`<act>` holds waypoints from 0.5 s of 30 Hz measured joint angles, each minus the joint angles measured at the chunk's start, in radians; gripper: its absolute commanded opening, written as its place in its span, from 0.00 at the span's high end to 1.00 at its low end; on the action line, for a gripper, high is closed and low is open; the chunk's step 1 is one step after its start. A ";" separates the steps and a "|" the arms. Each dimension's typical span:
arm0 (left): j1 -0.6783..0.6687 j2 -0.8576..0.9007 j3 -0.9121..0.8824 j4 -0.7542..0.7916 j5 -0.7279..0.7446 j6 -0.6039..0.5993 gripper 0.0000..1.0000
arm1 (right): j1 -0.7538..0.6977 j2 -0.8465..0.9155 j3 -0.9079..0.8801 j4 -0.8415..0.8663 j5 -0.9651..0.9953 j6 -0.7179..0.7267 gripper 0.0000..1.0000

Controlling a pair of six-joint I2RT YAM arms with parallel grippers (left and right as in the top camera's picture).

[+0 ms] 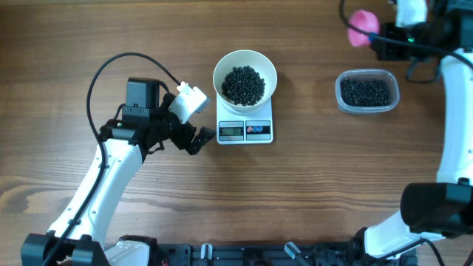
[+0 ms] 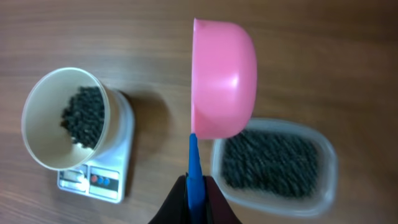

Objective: Scoop item into bowl and weigh 150g on scale
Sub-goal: 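Return the scoop with the right gripper to the bean tub, then scoop black beans from the tub with the right gripper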

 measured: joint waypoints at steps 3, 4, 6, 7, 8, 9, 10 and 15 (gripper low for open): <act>0.000 0.000 0.000 0.000 0.000 0.000 0.00 | -0.075 0.000 0.000 -0.050 0.004 -0.001 0.96; 0.000 0.000 0.000 0.000 0.000 0.000 0.00 | -0.095 0.000 0.000 -0.061 0.008 -0.001 0.96; 0.000 0.000 0.000 0.000 0.000 0.000 0.00 | -0.125 0.000 -0.010 -0.069 0.015 -0.004 0.96; 0.000 0.000 0.000 0.000 0.000 0.000 0.00 | -0.141 0.000 -0.028 -0.070 0.020 -0.008 0.96; 0.000 0.000 0.000 0.000 0.000 0.000 0.00 | -0.147 0.000 -0.045 -0.071 0.027 -0.011 0.96; 0.000 0.000 0.000 0.000 0.000 0.000 0.00 | -0.149 0.000 -0.070 -0.069 0.037 -0.011 0.96; 0.000 0.000 0.000 0.000 0.000 0.000 0.00 | -0.148 0.000 -0.088 -0.069 0.043 -0.012 0.96; 0.000 0.000 0.000 0.000 0.000 0.000 0.00 | -0.146 0.002 -0.185 -0.041 0.090 -0.016 0.96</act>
